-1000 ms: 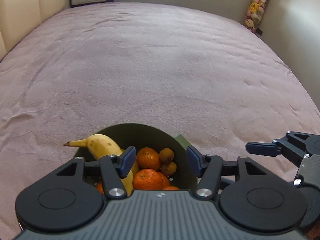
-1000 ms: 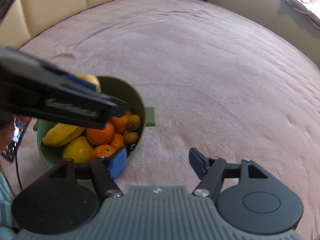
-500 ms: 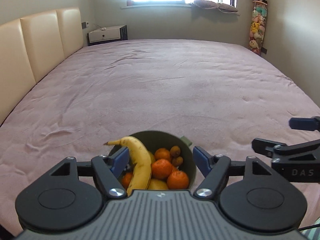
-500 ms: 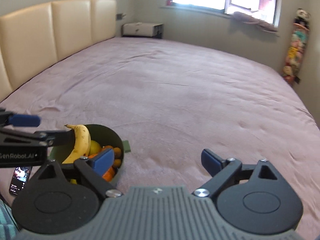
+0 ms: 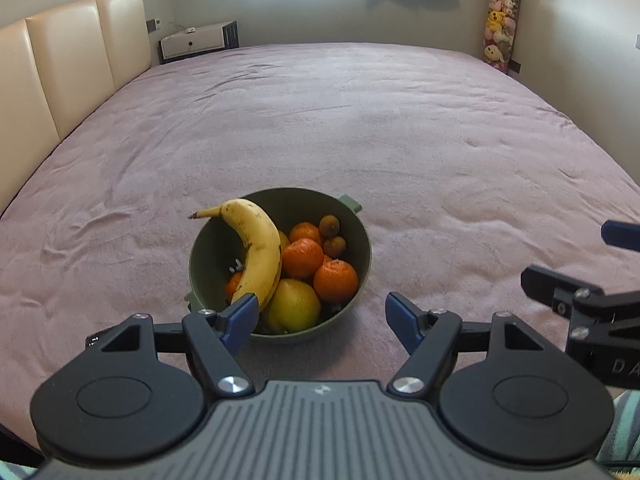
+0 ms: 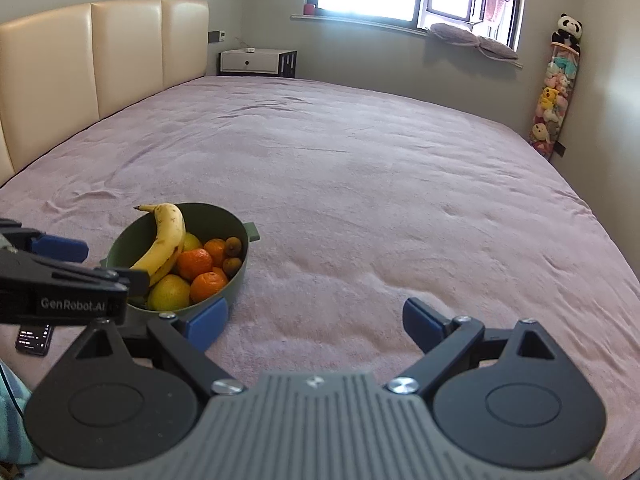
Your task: Organize fruits
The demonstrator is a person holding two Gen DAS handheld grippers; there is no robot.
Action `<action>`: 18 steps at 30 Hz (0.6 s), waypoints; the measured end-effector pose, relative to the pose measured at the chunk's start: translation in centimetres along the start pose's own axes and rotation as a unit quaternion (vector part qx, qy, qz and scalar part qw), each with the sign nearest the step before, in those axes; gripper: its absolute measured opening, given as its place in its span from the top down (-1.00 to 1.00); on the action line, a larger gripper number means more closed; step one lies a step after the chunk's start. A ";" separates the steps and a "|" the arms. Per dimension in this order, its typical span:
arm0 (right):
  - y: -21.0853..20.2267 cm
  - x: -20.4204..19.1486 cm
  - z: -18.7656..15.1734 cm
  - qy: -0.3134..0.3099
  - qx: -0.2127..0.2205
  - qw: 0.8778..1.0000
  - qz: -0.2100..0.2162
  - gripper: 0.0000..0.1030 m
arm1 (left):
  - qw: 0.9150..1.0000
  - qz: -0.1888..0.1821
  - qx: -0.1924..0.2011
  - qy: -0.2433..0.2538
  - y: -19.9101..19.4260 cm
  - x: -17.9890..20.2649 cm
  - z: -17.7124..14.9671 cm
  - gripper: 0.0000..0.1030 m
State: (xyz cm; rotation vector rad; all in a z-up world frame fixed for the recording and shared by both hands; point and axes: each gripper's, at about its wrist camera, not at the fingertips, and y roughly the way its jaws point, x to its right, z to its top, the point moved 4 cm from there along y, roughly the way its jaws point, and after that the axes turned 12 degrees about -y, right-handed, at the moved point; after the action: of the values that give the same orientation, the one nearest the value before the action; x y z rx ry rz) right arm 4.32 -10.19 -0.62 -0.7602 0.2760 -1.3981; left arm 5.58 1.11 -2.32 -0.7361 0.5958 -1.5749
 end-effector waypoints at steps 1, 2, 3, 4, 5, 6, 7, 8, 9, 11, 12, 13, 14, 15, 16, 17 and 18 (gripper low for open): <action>0.0 0.1 0.0 0.002 0.001 1.000 -0.002 -0.78 | 1.000 0.001 -0.003 0.000 0.1 -0.1 -0.1 -0.65; 0.2 0.1 0.0 0.003 0.001 1.000 -0.002 -0.79 | 1.000 0.003 -0.006 -0.001 0.3 -0.1 -0.2 -0.65; 0.4 0.1 -0.1 0.003 -0.001 1.000 -0.002 -0.79 | 1.000 0.004 -0.008 -0.002 0.5 -0.1 -0.3 -0.65; 0.5 0.1 -0.2 0.004 -0.003 1.000 -0.002 -0.79 | 1.000 0.004 -0.010 -0.003 0.6 -0.1 -0.3 -0.65; 0.5 0.1 -0.3 0.005 -0.005 1.000 -0.002 -0.79 | 1.000 0.004 -0.012 -0.004 0.7 -0.1 -0.3 -0.65; 0.7 0.1 -0.3 0.007 -0.008 1.000 -0.001 -0.79 | 1.000 0.003 -0.012 -0.005 0.7 -0.1 -0.3 -0.65; 0.8 0.2 -0.3 0.009 -0.010 1.000 0.000 -0.79 | 1.000 0.002 -0.012 -0.007 0.7 -0.1 -0.2 -0.65; 0.9 0.2 -0.4 0.012 -0.011 1.000 0.002 -0.79 | 1.000 0.001 -0.013 -0.008 0.7 -0.1 -0.2 -0.65; 0.9 0.3 -0.5 0.015 -0.012 1.000 0.003 -0.79 | 1.000 0.001 -0.013 -0.009 0.7 -0.1 -0.2 -0.65; 1.0 0.2 -0.5 0.015 -0.013 1.000 0.002 -0.79 | 1.000 0.000 -0.014 -0.011 0.7 -0.2 -0.2 -0.65; 1.0 0.2 -0.5 0.014 -0.014 1.000 0.001 -0.79 | 1.000 0.000 -0.015 -0.012 0.8 -0.3 -0.2 -0.65; 1.1 0.2 -0.6 0.014 -0.015 1.000 0.000 -0.79 | 1.000 0.001 -0.016 -0.014 0.8 -0.3 -0.2 -0.65; 1.1 0.3 -0.6 0.014 -0.017 1.000 0.001 -0.79 | 1.000 0.002 -0.017 -0.015 0.8 -0.3 -0.2 -0.65; 1.1 0.3 -0.7 0.015 -0.017 1.000 0.001 -0.79 | 1.000 0.003 -0.017 -0.015 0.8 -0.3 -0.2 -0.65; 1.2 0.3 -0.6 0.015 -0.018 1.000 0.002 -0.79 | 1.000 0.003 -0.017 -0.015 0.8 -0.3 -0.2 -0.65; 1.2 0.3 -0.6 0.015 -0.018 1.000 0.002 -0.79 | 1.000 0.003 -0.017 -0.015 0.8 -0.3 -0.2 -0.65; 1.2 0.3 -0.6 0.014 -0.018 1.000 0.002 -0.79 | 1.000 0.003 -0.017 -0.015 0.8 -0.3 -0.2 -0.65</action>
State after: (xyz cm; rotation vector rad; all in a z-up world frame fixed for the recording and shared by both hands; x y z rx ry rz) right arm 4.97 -10.68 -1.77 -0.7691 0.3244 -1.4040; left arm 5.99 1.32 -3.08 -0.7818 0.6033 -1.5490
